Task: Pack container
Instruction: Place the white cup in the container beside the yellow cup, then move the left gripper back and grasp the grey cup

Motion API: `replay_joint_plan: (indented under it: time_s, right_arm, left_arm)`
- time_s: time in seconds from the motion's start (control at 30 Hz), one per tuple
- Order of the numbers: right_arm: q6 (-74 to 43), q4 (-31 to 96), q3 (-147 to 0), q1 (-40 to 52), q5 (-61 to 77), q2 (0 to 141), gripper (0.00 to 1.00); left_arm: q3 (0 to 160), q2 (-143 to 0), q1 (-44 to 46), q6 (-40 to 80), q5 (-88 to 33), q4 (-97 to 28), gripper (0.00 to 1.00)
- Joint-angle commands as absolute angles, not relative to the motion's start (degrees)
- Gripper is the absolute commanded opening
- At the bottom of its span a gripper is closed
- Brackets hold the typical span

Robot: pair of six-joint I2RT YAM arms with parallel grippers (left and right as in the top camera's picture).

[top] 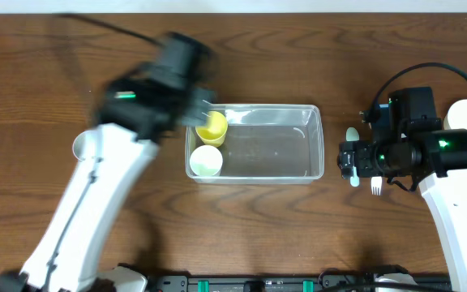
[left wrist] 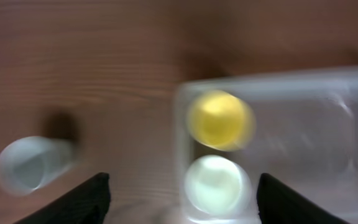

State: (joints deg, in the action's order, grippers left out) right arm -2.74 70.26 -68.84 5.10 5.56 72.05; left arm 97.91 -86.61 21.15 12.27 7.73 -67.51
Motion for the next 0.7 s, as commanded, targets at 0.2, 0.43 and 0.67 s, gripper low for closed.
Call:
replay_joint_plan:
  time_s: [0.2, 0.43, 0.67]
  right_arm:
    - [-2.0, 70.0, -69.8, 5.5, 5.3, 72.2, 0.99]
    - [-2.0, 69.8, -69.8, 5.5, 5.3, 72.2, 0.99]
    - [-2.0, 69.9, -69.8, 5.5, 5.3, 72.2, 0.99]
  left_arm:
    - [96.3, -91.5, -6.9, 14.2, 1.9, -68.5, 0.78]
    - [95.0, -101.2, -13.8, 14.0, -1.8, -68.5, 0.78]
    - [94.8, -109.9, -13.9, 14.0, -2.0, -68.8, 0.77]
